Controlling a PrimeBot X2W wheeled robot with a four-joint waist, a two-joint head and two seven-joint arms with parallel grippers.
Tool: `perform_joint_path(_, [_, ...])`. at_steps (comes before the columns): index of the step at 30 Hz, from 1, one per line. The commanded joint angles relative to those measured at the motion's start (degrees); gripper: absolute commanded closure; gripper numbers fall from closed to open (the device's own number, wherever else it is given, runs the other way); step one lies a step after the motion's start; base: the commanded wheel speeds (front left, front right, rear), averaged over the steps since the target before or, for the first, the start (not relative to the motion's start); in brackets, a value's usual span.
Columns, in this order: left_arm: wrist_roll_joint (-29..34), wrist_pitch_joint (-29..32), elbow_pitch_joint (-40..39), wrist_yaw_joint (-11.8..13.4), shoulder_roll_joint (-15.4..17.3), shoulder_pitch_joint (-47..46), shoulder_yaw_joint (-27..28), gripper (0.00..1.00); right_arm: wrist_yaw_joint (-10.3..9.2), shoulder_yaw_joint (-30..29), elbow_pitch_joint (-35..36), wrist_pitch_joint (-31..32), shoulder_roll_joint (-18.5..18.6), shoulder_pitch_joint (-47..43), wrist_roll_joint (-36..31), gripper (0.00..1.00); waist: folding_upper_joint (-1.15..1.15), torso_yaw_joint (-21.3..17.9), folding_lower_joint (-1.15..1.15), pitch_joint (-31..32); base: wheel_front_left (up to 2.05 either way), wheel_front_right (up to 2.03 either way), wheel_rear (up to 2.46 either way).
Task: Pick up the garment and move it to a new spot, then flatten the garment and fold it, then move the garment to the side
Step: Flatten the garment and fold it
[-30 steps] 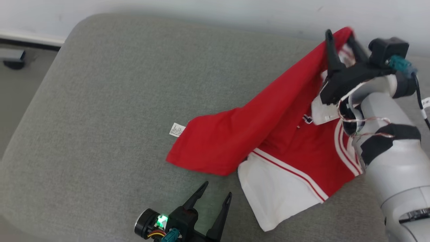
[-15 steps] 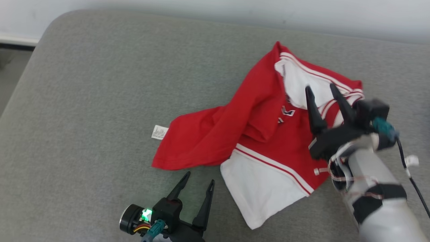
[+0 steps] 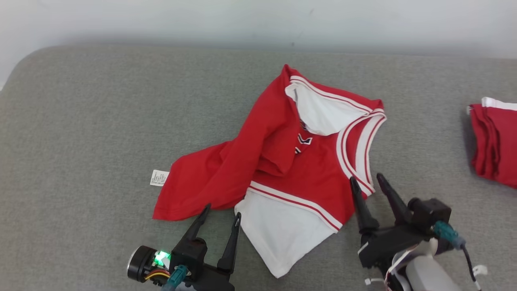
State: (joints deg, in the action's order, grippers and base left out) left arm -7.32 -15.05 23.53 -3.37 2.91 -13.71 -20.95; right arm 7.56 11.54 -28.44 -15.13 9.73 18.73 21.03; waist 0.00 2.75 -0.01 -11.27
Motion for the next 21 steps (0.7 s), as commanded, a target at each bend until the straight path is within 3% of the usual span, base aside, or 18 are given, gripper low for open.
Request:
perform_joint_path(1, [0.8,-0.2,-0.2,0.1,0.0,0.4,0.1,0.00,-0.14,0.0,0.5,0.0,-0.4,-1.0,-0.5,0.00,0.00,-1.2,0.01,0.9,0.00,0.00,0.00])
perform_joint_path(13, [5.2,-0.2,6.7,2.1,1.7,-5.1,3.7,0.00,-0.13,-0.2,1.9,0.0,-1.6,-3.7,-1.0,0.00,0.00,-5.4,0.01,-0.1,0.00,0.00,0.00])
perform_joint_path(15, [4.9,-0.2,7.6,2.3,1.9,-5.7,4.4,0.56,-0.14,-0.3,2.0,0.0,-1.7,-3.6,-1.0,0.00,0.00,-5.7,0.01,-0.4,0.00,0.00,0.00])
perform_joint_path(16, [4.9,-0.2,7.7,2.2,2.0,-6.2,4.6,0.99,-0.14,-0.3,2.0,0.0,-1.7,-3.6,-0.9,0.00,0.00,-5.7,0.01,-0.6,0.00,0.00,0.00])
perform_joint_path(21, [4.1,-0.2,5.8,1.5,1.7,-7.2,5.8,1.00,-0.13,-0.6,2.3,0.0,-1.6,-3.7,-0.7,0.00,0.00,-5.7,0.01,-1.2,0.00,0.00,0.00])
